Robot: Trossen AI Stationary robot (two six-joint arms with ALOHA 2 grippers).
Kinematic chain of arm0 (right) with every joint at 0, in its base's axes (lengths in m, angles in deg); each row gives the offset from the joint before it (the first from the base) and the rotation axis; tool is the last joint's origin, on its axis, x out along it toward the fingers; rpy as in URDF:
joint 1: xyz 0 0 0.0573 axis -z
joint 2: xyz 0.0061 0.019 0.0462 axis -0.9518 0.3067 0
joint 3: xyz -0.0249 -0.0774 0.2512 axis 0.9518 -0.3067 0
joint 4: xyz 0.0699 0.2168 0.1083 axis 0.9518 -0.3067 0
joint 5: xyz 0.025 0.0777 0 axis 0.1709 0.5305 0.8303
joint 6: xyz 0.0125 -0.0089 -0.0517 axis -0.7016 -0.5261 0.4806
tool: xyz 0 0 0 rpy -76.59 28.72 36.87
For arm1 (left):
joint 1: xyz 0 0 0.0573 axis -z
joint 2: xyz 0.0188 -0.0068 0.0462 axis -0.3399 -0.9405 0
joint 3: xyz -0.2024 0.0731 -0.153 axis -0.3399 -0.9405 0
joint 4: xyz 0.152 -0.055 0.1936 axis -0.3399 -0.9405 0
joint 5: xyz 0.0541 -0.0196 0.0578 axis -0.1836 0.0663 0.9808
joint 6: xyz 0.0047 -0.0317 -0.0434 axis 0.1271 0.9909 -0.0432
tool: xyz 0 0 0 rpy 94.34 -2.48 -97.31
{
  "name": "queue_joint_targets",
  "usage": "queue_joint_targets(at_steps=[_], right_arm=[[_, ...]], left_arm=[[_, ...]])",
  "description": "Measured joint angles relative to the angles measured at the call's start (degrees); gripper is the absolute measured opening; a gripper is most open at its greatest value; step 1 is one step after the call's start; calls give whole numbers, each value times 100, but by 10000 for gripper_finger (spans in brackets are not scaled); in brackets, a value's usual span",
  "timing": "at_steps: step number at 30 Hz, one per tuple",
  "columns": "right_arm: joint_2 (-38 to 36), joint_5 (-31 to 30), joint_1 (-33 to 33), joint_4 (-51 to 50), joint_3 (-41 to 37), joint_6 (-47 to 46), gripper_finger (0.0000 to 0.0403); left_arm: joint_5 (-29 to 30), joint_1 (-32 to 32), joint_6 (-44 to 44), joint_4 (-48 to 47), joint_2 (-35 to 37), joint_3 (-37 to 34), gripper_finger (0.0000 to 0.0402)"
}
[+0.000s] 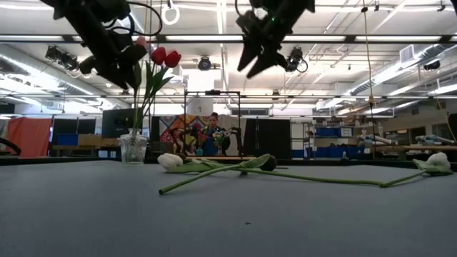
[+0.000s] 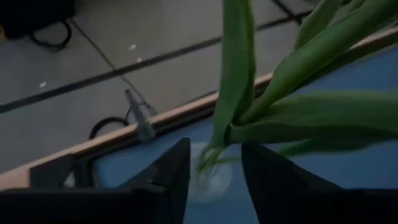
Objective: Sort flowers into vase by color
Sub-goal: Put the light pink flower into the transparent vase, then put the right white flower into the yellow vase
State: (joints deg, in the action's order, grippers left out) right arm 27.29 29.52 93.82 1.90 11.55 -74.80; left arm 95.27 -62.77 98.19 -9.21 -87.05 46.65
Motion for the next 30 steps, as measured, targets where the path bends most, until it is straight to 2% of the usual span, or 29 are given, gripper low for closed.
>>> queue_joint_targets(at_steps=[8,12,16,19,25,30], right_arm=[[-2,265,225,896,-1333,-433,197],[0,269,257,1375,-1914,-278,197],[-2,423,249,1419,-2341,-442,197],[-2,451,208,1329,-2522,-887,197],[-2,491,146,240,-2593,-2785,197],[-2,956,-4,-305,-2595,-3145,197]], left_arm=[[-104,0,230,-1379,8,462,214],[-404,1,234,-1776,97,726,224],[-463,4,214,-1925,233,1034,224],[-467,4,230,-2001,328,1251,224],[-517,14,773,-2498,417,1795,224],[-845,193,1220,-3175,424,2596,224]])
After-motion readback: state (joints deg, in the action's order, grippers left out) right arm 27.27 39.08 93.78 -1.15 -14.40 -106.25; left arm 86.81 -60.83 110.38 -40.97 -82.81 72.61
